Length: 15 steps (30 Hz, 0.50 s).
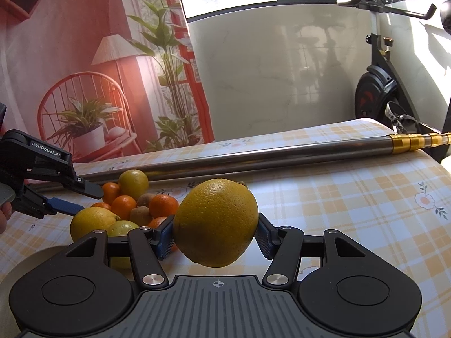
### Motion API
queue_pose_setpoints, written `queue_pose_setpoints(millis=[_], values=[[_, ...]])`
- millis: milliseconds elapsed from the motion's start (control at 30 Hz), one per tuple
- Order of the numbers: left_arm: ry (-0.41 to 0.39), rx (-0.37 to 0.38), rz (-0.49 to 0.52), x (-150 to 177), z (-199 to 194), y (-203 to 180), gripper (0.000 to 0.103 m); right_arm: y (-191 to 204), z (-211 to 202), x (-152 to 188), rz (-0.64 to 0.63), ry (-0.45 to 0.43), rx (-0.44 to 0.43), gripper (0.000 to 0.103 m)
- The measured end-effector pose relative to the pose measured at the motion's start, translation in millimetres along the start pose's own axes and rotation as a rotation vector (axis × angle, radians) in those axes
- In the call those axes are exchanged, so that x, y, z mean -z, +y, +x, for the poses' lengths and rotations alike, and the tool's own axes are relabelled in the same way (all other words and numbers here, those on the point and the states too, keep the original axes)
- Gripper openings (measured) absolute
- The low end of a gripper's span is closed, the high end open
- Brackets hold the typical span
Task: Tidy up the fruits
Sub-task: 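Lift the grapefruit with the right gripper while the left gripper grasps a mandarin orange, then carry the mandarin into the white plate with the left gripper while the right brings the grapefruit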
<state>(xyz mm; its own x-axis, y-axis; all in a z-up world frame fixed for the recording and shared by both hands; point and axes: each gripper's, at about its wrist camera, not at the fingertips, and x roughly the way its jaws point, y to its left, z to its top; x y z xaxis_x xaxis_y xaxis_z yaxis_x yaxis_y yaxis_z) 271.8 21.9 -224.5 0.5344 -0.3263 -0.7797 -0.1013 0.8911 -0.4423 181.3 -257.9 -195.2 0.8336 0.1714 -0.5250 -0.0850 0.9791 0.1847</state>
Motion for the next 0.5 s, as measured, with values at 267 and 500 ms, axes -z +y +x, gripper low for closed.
queue_pose_setpoints(millis=[267,500], values=[[-0.007,0.013,0.011,2,1,3,0.036,-2,2,-1,0.012,0.011,-0.002,0.054],[-0.088,0.009,0.087,5,-40,-1,0.036,-3,4,-1,0.012,0.014,-0.005,0.054]])
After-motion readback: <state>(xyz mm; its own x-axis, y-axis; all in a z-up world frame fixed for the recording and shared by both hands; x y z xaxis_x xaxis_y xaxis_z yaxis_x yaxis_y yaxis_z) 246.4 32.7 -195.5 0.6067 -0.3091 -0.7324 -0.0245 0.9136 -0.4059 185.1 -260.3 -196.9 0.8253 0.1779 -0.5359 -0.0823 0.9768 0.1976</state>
